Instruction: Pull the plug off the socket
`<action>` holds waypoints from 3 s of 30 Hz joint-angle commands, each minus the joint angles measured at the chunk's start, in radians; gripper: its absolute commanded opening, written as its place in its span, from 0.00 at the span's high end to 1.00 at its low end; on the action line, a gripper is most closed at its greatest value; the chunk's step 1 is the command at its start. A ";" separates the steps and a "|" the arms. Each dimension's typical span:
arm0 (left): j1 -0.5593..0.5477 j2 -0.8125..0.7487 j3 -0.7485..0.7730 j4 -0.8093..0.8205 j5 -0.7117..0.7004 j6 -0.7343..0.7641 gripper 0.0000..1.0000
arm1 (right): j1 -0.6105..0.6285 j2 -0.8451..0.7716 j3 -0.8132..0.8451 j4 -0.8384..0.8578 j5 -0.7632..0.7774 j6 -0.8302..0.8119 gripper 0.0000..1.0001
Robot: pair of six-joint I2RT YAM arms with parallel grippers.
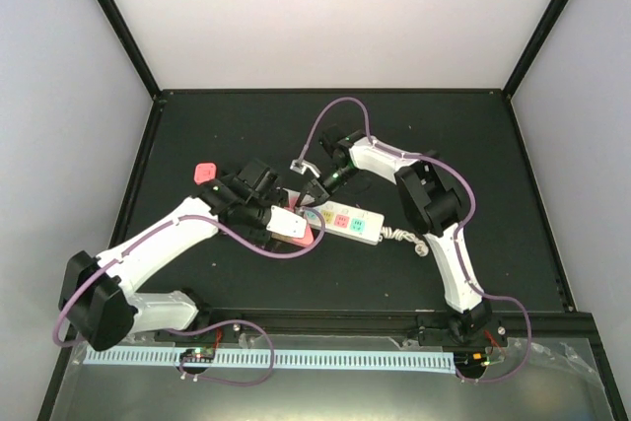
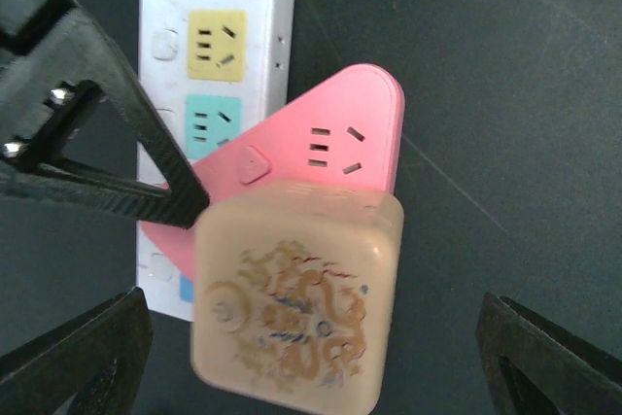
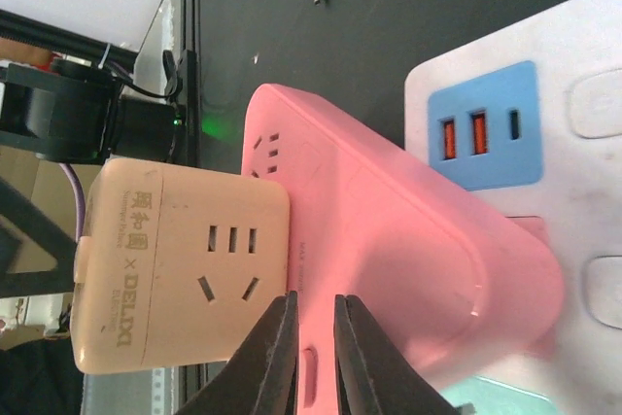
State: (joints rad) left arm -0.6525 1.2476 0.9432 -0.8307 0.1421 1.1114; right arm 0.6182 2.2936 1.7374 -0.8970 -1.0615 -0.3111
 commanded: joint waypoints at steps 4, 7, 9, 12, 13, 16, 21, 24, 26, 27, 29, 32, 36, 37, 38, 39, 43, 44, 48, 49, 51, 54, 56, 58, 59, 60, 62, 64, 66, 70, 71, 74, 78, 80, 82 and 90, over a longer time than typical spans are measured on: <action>-0.006 -0.058 0.036 -0.057 0.014 0.042 0.08 | -0.023 0.063 -0.011 0.027 0.170 0.014 0.84; -0.005 -0.048 0.008 -0.013 -0.027 0.049 0.09 | -0.022 0.066 -0.012 0.028 0.189 0.012 0.84; -0.004 -0.027 0.016 -0.006 -0.020 0.048 0.09 | -0.023 0.066 -0.016 0.032 0.202 0.013 0.84; -0.004 0.017 0.057 -0.037 0.004 0.042 0.12 | -0.023 0.066 -0.020 0.036 0.215 0.011 0.84; -0.004 0.026 0.069 -0.048 0.005 0.044 0.12 | -0.023 0.066 -0.022 0.036 0.217 0.011 0.85; -0.004 0.082 0.097 -0.067 0.004 0.057 0.15 | -0.024 0.066 -0.027 0.038 0.222 0.010 0.84; -0.002 0.136 0.118 -0.087 -0.004 0.070 0.17 | -0.023 0.061 -0.034 0.038 0.224 0.003 0.84; -0.002 0.151 0.125 -0.081 -0.012 0.069 0.20 | -0.021 0.050 -0.044 0.042 0.223 -0.002 0.84; -0.001 0.157 0.126 -0.071 -0.016 0.071 0.24 | -0.017 0.045 -0.051 0.046 0.222 -0.007 0.84; -0.002 0.161 0.126 -0.067 -0.023 0.071 0.26 | -0.016 0.042 -0.054 0.048 0.223 -0.010 0.84; -0.002 0.169 0.132 -0.064 -0.033 0.071 0.34 | -0.012 0.037 -0.060 0.051 0.231 -0.011 0.84; -0.001 0.171 0.154 -0.068 -0.025 0.063 0.47 | -0.001 0.029 -0.073 0.069 0.266 -0.011 0.84; 0.001 0.173 0.201 -0.102 -0.001 0.057 0.63 | 0.004 0.025 -0.086 0.086 0.305 -0.004 0.84; 0.002 0.174 0.210 -0.110 0.002 0.057 0.66 | 0.005 0.023 -0.090 0.090 0.316 -0.002 0.85; 0.003 0.174 0.217 -0.118 0.005 0.057 0.67 | 0.004 0.022 -0.092 0.095 0.324 -0.001 0.84; 0.005 0.172 0.221 -0.124 0.006 0.056 0.68 | 0.004 0.022 -0.095 0.098 0.331 0.001 0.84; 0.006 0.157 0.219 -0.123 0.011 0.058 0.70 | 0.004 0.023 -0.097 0.103 0.349 0.002 0.84; 0.006 0.152 0.216 -0.124 0.011 0.060 0.71 | 0.004 0.024 -0.099 0.104 0.352 0.003 0.84; 0.007 0.131 0.212 -0.117 0.014 0.063 0.72 | 0.004 0.026 -0.103 0.105 0.356 0.003 0.84; 0.007 0.127 0.213 -0.115 0.014 0.063 0.72 | 0.004 0.026 -0.103 0.107 0.357 0.003 0.84; 0.008 0.125 0.216 -0.116 0.016 0.061 0.74 | 0.006 0.025 -0.104 0.107 0.362 0.003 0.84; 0.010 0.132 0.214 -0.115 0.017 0.060 0.76 | 0.008 0.020 -0.104 0.105 0.358 0.001 0.84; 0.011 0.139 0.200 -0.104 0.016 0.055 0.76 | 0.006 0.006 -0.104 0.101 0.331 0.001 0.83; 0.010 0.148 0.194 -0.099 0.016 0.048 0.76 | 0.007 -0.016 -0.103 0.095 0.295 0.002 0.79; 0.010 0.152 0.194 -0.100 0.018 0.042 0.76 | 0.007 -0.030 -0.100 0.086 0.275 -0.002 0.77; 0.010 0.155 0.196 -0.102 0.022 0.038 0.76 | 0.006 -0.051 -0.099 0.083 0.255 -0.006 0.76; 0.011 0.157 0.198 -0.108 0.025 0.035 0.76 | 0.004 -0.091 -0.096 0.075 0.230 -0.007 0.71; 0.010 0.159 0.202 -0.113 0.028 0.033 0.76 | 0.002 -0.128 -0.084 0.049 0.195 -0.015 0.67; 0.011 0.163 0.208 -0.121 0.027 0.032 0.77 | -0.008 -0.162 -0.072 0.026 0.165 -0.013 0.62; 0.010 0.175 0.220 -0.129 0.030 0.024 0.77 | -0.041 -0.239 -0.120 0.024 0.090 0.024 0.48; 0.011 0.177 0.222 -0.130 0.033 0.022 0.77 | -0.055 -0.263 -0.155 0.040 0.069 0.043 0.44; 0.010 0.180 0.223 -0.128 0.040 0.018 0.77 | -0.085 -0.324 -0.290 0.106 0.008 0.103 0.38; 0.011 0.181 0.215 -0.124 0.039 0.021 0.77 | -0.089 -0.392 -0.470 0.214 -0.034 0.186 0.30; 0.011 0.182 0.212 -0.122 0.034 0.022 0.77 | -0.088 -0.425 -0.563 0.327 -0.053 0.270 0.29; 0.010 0.180 0.203 -0.119 0.032 0.025 0.77 | -0.089 -0.450 -0.641 0.433 -0.055 0.338 0.28; 0.010 0.185 0.197 -0.110 0.031 0.019 0.77 | -0.075 -0.465 -0.724 0.508 -0.061 0.390 0.20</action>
State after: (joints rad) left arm -0.6472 1.4353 1.1088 -0.9562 0.1490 1.1366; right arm 0.5308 1.8748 1.0229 -0.4740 -1.0916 0.0395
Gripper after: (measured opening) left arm 0.620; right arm 0.786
